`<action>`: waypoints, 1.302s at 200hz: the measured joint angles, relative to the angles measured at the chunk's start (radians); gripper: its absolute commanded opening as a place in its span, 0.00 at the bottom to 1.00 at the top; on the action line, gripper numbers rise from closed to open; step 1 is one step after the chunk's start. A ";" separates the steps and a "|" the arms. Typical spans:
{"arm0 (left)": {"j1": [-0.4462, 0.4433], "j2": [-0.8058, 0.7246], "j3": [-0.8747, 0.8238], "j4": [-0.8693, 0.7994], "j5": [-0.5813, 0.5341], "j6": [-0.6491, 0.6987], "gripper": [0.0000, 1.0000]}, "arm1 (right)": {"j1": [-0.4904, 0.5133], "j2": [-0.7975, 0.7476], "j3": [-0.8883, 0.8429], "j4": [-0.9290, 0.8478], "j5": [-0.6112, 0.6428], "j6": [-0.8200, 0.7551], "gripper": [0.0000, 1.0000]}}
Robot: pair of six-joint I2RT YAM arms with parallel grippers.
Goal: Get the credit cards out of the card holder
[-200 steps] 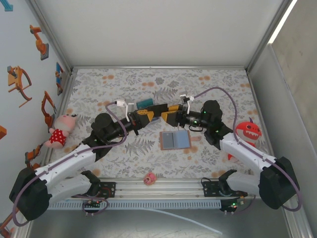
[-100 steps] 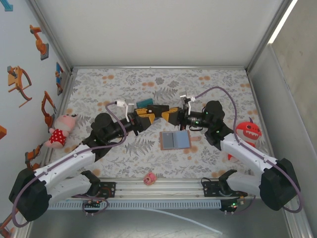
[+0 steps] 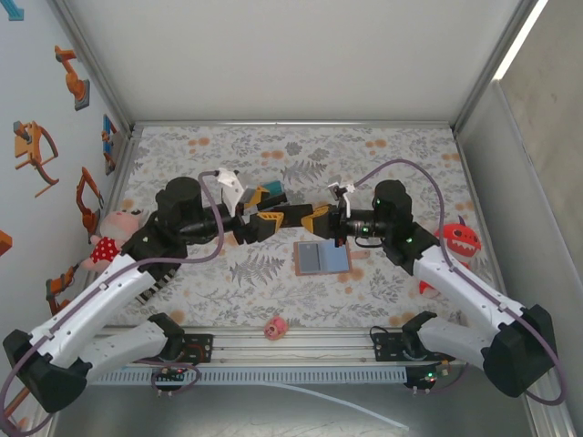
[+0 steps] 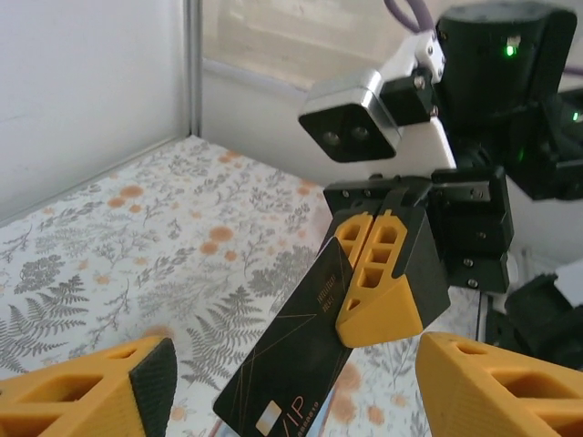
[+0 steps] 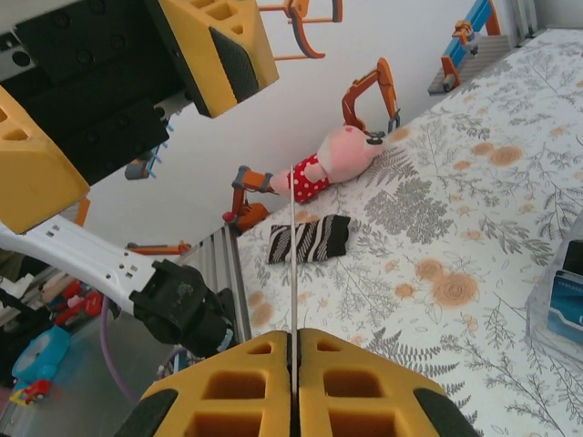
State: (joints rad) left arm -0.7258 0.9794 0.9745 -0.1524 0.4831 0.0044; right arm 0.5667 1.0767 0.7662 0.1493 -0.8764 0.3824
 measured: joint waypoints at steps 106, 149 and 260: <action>0.000 0.235 0.152 -0.293 0.198 0.234 0.43 | 0.050 0.060 0.096 -0.281 -0.062 -0.204 0.07; 0.000 0.259 0.152 -0.330 0.235 0.264 0.26 | 0.050 0.060 0.101 -0.295 -0.074 -0.226 0.07; 0.024 0.280 0.145 -0.330 0.172 0.320 0.03 | 0.051 0.053 0.129 -0.432 0.093 -0.313 0.85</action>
State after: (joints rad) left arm -0.7017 1.2591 1.1194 -0.4828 0.6552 0.3248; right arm 0.6178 1.1294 0.8948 -0.2825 -0.7837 0.0696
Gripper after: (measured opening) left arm 0.057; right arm 0.819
